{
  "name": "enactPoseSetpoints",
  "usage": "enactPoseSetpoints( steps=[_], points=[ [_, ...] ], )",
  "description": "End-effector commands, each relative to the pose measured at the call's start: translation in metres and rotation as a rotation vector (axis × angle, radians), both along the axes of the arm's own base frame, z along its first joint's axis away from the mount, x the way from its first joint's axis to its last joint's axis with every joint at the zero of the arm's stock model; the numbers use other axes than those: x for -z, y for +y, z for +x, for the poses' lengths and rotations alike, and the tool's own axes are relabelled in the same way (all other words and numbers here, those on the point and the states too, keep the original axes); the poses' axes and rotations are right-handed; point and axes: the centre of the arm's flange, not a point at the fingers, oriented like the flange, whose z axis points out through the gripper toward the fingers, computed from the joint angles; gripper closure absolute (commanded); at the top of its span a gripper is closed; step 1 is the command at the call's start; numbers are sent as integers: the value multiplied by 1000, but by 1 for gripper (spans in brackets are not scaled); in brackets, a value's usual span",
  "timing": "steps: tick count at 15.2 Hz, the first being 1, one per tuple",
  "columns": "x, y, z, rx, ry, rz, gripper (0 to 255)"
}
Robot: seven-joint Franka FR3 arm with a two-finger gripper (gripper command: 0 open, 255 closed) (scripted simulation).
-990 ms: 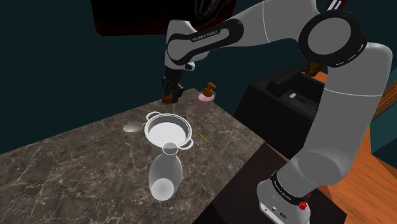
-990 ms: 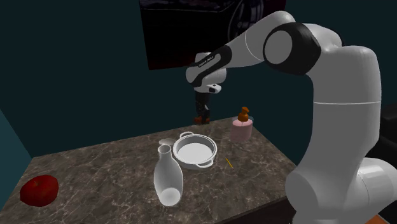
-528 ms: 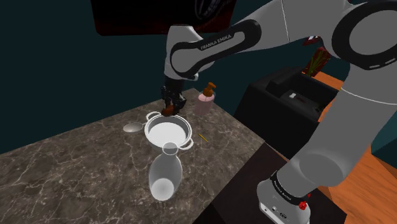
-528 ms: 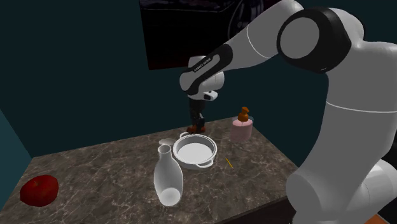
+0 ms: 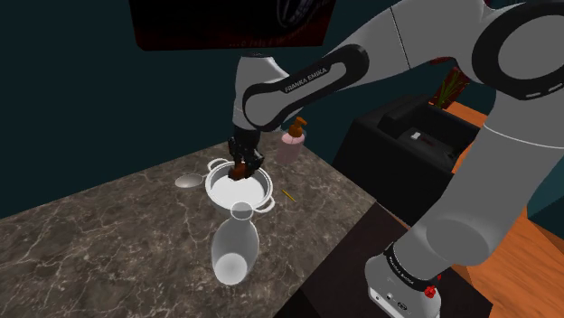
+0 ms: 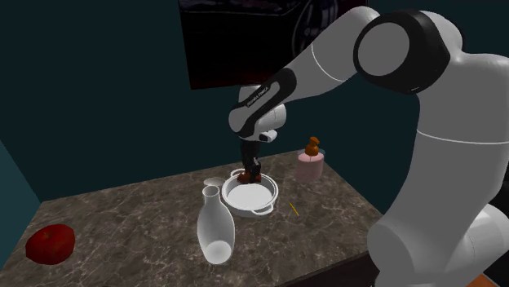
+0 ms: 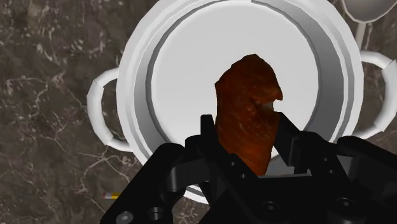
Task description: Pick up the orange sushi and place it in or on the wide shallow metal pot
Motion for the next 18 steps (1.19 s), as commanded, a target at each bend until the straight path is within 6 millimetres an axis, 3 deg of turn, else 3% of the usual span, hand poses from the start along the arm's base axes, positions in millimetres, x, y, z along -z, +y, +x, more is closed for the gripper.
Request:
enactPoseSetpoints(
  steps=[1,6,14,15,18],
  points=[
    [11,0,1,0,-1,0,255],
    [39,0,1,0,-1,0,255],
    [39,0,1,0,-1,0,255],
    [39,0,1,0,-1,0,0],
    [39,0,1,0,-1,0,0]
  ],
)
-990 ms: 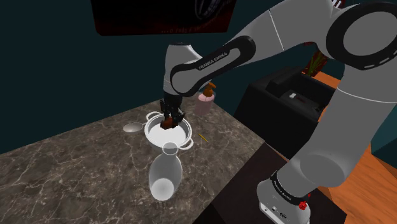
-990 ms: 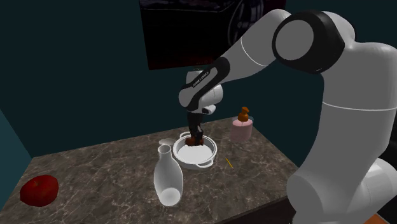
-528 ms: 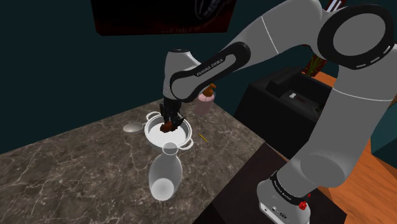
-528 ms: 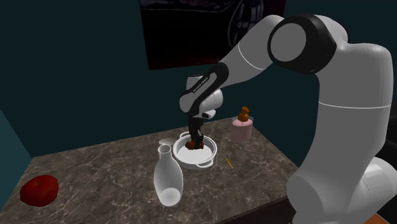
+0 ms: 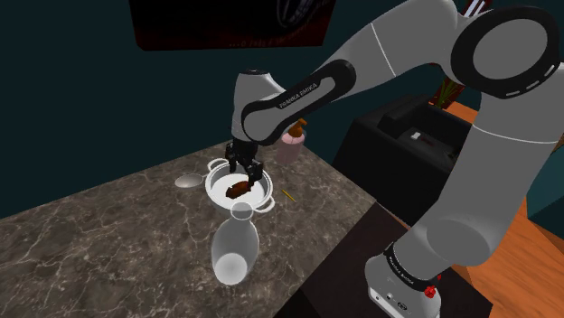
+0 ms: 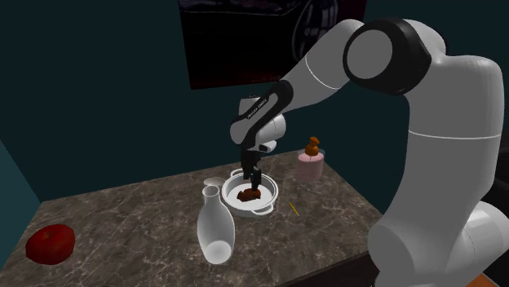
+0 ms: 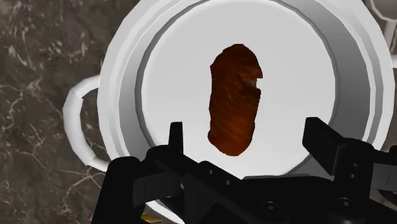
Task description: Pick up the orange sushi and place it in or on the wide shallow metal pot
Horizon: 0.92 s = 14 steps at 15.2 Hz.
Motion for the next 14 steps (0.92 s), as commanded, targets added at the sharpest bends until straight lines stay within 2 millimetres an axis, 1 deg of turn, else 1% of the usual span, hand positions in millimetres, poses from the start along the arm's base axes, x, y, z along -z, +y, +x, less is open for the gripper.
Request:
enactPoseSetpoints(
  steps=[1,2,5,6,14],
  points=[
    [0,0,0,0,0,0,0],
    [0,0,0,0,0,0,0],
    [-39,-2,4,0,0,0,0],
    [-50,-2,5,0,0,0,0],
    [-50,-2,5,0,0,0,0]
  ],
)
